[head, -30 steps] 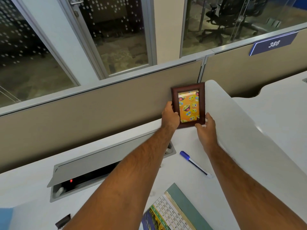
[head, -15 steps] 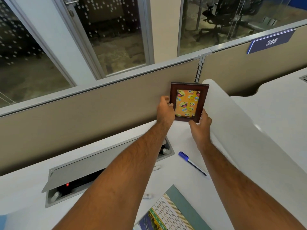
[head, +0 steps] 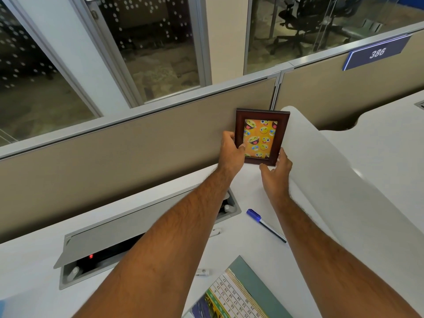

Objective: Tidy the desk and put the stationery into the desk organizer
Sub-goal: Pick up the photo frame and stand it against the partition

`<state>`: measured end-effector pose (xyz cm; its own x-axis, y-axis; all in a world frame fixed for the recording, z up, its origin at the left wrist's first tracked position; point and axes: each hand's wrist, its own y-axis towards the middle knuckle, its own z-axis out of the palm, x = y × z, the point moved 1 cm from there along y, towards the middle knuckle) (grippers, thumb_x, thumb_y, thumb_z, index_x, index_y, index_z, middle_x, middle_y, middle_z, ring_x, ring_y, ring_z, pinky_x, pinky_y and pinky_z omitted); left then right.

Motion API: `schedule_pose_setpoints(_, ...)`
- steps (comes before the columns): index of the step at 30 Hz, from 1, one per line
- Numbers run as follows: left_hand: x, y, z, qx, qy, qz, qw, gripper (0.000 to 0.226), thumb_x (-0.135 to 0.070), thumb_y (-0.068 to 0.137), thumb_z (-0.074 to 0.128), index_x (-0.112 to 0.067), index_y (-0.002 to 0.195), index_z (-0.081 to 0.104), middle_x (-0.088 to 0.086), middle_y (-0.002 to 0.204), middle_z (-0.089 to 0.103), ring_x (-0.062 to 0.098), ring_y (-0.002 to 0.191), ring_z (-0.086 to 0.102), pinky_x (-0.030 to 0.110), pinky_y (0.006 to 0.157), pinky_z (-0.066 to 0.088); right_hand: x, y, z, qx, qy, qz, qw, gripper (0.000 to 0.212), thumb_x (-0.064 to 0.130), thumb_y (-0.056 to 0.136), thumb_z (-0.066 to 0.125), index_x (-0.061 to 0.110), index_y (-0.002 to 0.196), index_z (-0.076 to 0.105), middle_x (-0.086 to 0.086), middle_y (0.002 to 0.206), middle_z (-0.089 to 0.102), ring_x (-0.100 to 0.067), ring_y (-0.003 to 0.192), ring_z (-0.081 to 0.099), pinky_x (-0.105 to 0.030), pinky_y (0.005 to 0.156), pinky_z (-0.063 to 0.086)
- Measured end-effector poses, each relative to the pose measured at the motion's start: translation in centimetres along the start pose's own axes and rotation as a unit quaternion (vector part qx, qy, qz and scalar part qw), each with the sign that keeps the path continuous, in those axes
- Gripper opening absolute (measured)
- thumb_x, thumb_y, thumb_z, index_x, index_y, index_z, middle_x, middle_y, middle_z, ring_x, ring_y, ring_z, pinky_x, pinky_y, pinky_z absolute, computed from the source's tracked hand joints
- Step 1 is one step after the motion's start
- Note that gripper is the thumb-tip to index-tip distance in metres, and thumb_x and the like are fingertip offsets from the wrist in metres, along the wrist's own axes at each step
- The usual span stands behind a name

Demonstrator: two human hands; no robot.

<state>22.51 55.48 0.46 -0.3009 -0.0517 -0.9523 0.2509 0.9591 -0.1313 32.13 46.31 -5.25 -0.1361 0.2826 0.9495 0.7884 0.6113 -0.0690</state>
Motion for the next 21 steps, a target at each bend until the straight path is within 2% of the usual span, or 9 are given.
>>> schedule_pose_setpoints(7, -0.6, -0.8, 1.0, -0.010, -0.019, -0.012, 1.000, 0.056, -0.009, 0.103, 0.063, -0.015, 0.149, 0.032, 0.009, 0.153, 0.045, 0.023, 0.137, 0.052, 0.037, 0.101, 0.056, -0.2, -0.3, 0.2, 0.002, -0.007, 0.026, 1.000, 0.077, 0.010, 0.095, 0.071, 0.018, 0.157, 0.026, -0.008, 0.160, 0.030, -0.026, 0.144, 0.043, -0.043, 0.112, 0.044)
schedule_pose_setpoints(15, -0.2, -1.1, 0.7, -0.014, -0.012, -0.027, 0.999, 0.062, -0.001, 0.100, 0.064, -0.012, 0.151, 0.032, 0.011, 0.154, 0.042, 0.026, 0.141, 0.050, 0.044, 0.106, 0.055, -0.4, 0.1, 0.0, -0.004, -0.004, 0.029, 1.000, 0.073, 0.012, 0.094, 0.073, 0.017, 0.153, 0.032, -0.009, 0.157, 0.035, -0.028, 0.142, 0.046, -0.044, 0.110, 0.045)
schedule_pose_setpoints(21, -0.1, -1.6, -0.1, -0.012, 0.028, -0.020, 0.999, 0.066, -0.001, 0.099, 0.065, -0.012, 0.155, 0.030, 0.011, 0.161, 0.035, 0.027, 0.148, 0.040, 0.043, 0.115, 0.045, -0.7, -0.3, -0.5, -0.006, -0.029, 0.045, 0.999, 0.070, 0.013, 0.094, 0.072, 0.018, 0.152, 0.032, -0.009, 0.157, 0.035, -0.030, 0.142, 0.046, -0.047, 0.112, 0.045)
